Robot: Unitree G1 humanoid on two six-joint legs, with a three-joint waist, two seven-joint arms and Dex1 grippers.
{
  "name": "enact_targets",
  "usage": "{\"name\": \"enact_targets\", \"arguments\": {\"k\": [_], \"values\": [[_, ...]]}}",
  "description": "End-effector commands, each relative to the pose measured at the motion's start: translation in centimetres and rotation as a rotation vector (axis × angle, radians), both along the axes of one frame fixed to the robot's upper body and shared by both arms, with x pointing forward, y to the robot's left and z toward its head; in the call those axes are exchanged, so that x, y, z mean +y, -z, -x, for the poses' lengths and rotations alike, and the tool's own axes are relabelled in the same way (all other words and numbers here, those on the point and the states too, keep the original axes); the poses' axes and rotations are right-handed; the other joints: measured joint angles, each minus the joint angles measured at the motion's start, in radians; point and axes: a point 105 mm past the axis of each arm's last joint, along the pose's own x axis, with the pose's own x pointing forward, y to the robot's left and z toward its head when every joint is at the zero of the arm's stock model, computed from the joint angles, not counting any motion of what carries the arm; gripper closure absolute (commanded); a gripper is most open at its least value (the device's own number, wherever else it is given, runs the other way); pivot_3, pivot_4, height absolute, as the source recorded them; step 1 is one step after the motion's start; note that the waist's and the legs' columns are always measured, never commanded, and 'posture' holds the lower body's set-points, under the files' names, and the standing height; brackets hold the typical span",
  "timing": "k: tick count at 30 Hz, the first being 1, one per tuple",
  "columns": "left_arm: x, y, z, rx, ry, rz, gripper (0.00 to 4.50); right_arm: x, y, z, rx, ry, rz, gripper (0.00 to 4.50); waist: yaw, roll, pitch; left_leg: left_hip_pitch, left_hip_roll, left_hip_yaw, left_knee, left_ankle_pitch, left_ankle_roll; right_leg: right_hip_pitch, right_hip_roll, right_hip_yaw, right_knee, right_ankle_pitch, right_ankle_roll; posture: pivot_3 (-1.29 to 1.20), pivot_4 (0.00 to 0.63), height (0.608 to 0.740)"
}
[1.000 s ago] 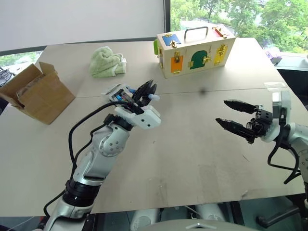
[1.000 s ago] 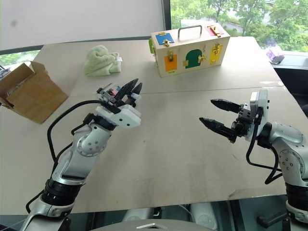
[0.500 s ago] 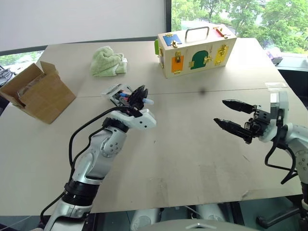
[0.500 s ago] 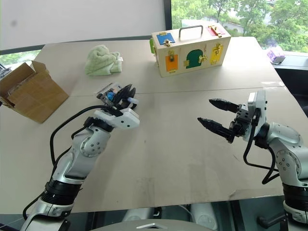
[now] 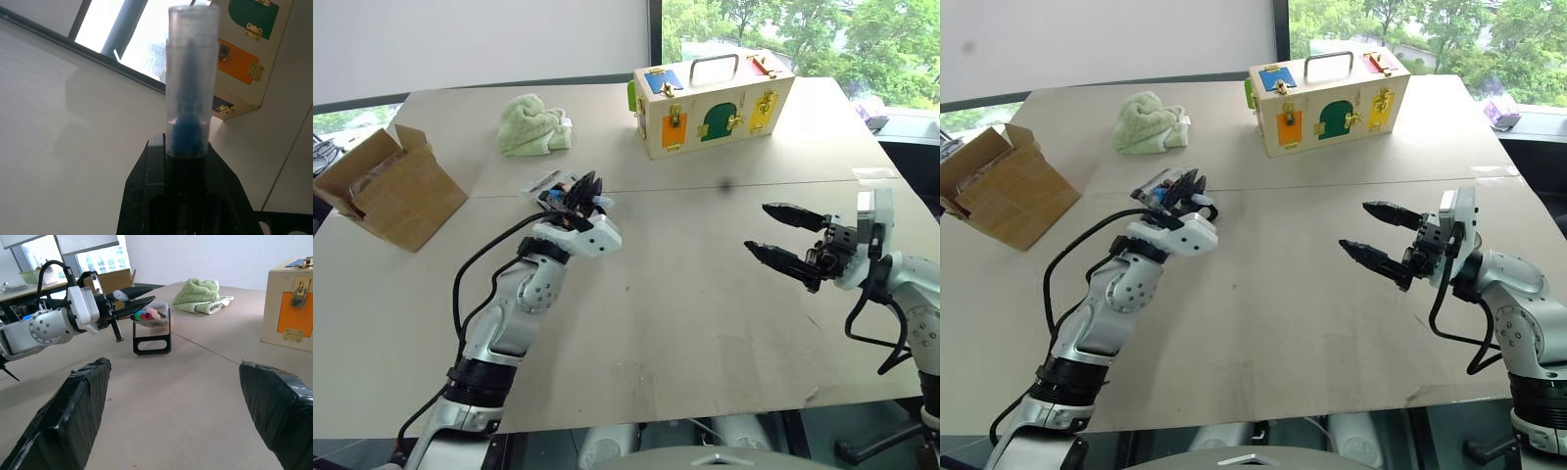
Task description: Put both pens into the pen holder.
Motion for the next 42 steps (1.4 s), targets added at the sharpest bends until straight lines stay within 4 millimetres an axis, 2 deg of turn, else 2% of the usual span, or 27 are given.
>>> {"name": "enact_targets", "arguments": {"k": [1,3,7,8,14,20,23,26,28,30,32,35,37,40,42], "values": [[0.2,-1.2,-0.1,-0.046,0.015,0.034,3.14,0.1,-0.9,0.2,-0.051,-0.002,-0.005,0.00,0.000,0.000,0.000,0.000,0.000,0.000,0.000,0.000,0.000,0.000,0.000,0.000,0.000,0.000,0.000,0.00,0.150,0.740],[0.6,-1.5,-0.5,-0.058,-0.003,0.043,2.25,0.1,-0.9,0.2,-0.051,0.003,-0.006,0.00,0.000,0.000,0.000,0.000,0.000,0.000,0.000,0.000,0.000,0.000,0.000,0.000,0.000,0.000,0.000,0.00,0.150,0.740],[1.4,-1.9,-0.8,-0.083,-0.031,0.039,0.20,0.0,-0.8,0.2,-0.051,0.010,-0.006,0.00,0.000,0.000,0.000,0.000,0.000,0.000,0.000,0.000,0.000,0.000,0.000,0.000,0.000,0.000,0.000,0.00,0.150,0.740],[1.4,-1.9,-0.8,-0.085,-0.030,0.034,0.05,-0.1,-0.8,0.2,-0.051,0.011,-0.005,0.00,-0.001,0.000,0.000,0.000,0.000,0.000,0.000,0.000,0.000,0.000,0.000,0.000,0.000,0.000,0.000,0.00,0.150,0.740],[1.2,-2.3,-0.5,-0.101,-0.023,0.056,0.05,-0.2,-0.8,0.1,-0.054,0.018,-0.002,0.00,0.000,0.000,0.000,0.000,0.000,0.000,0.000,0.000,0.000,0.000,0.000,0.000,0.000,0.000,0.000,0.00,0.150,0.740],[0.6,-3.5,-0.4,-0.135,-0.012,0.108,0.05,0.0,-0.6,-0.1,-0.055,0.012,-0.004,0.00,0.000,0.000,0.000,0.000,0.000,0.000,0.000,0.000,-0.001,0.000,0.000,0.000,0.000,0.000,0.000,0.00,0.150,0.740],[0.0,-3.2,-0.3,-0.115,0.016,0.112,0.05,0.1,-0.5,-0.2,-0.056,0.011,-0.003,0.00,-0.001,0.000,0.000,0.000,0.000,0.000,0.001,0.000,-0.001,0.000,0.000,0.000,0.001,0.000,0.000,0.00,0.150,0.740],[-1.5,-1.9,0.3,-0.036,0.114,0.133,0.05,0.1,-0.4,-0.2,-0.057,0.011,-0.003,0.00,-0.001,0.000,0.000,0.000,0.000,0.001,0.001,0.001,-0.002,0.000,0.000,0.000,0.001,0.000,0.000,0.00,0.150,0.740],[-2.8,0.1,1.5,0.092,0.239,0.172,0.05,0.0,0.2,-0.1,-0.051,0.014,0.017,0.00,-0.005,0.000,0.000,0.000,0.000,0.001,0.000,0.002,-0.004,0.000,0.000,0.001,0.000,0.000,0.000,0.00,0.150,0.740],[-3.9,3.1,3.7,0.303,0.376,0.243,0.05,-0.6,1.6,-0.3,-0.049,0.055,0.057,0.00,-0.006,0.000,-0.001,0.000,0.000,0.001,0.000,0.002,-0.004,0.000,0.000,0.001,0.000,0.000,0.000,0.00,0.150,0.740],[-4.1,4.4,5.0,0.410,0.426,0.271,0.05,-1.2,2.6,-0.6,-0.051,0.095,0.075,0.00,-0.006,0.000,-0.001,0.000,0.000,0.001,0.000,0.002,-0.004,0.000,0.000,0.001,-0.001,0.000,0.000,0.00,0.150,0.740],[-1.2,5.5,7.5,0.610,0.401,0.533,0.05,-3.3,5.7,-0.4,-0.002,0.172,0.127,0.00,-0.007,0.001,0.000,0.000,0.001,0.001,0.000,0.002,-0.003,-0.001,0.000,0.001,0.000,0.000,0.000,0.00,0.150,0.740],[-0.4,5.6,8.6,0.704,0.411,0.678,0.05,-3.6,6.6,-0.1,0.010,0.171,0.147,0.00,-0.007,0.001,0.000,0.000,0.001,0.001,0.000,0.000,-0.001,-0.001,0.000,0.001,0.000,0.000,0.000,0.00,0.150,0.740],[0.9,8.2,11.8,0.887,0.332,0.680,0.05,-4.1,9.2,0.8,0.021,0.163,0.232,0.00,-0.010,0.003,-0.001,0.003,0.001,0.001,0.000,0.000,0.000,0.001,-0.001,0.001,0.001,0.000,0.000,0.00,0.150,0.740],[1.3,8.9,12.8,0.935,0.302,0.676,0.05,-4.4,10.5,1.1,0.034,0.159,0.273,0.00,-0.009,0.003,-0.001,0.004,0.001,0.001,0.000,0.000,0.000,0.002,-0.001,0.001,0.000,0.000,0.000,0.00,0.150,0.740]]}}
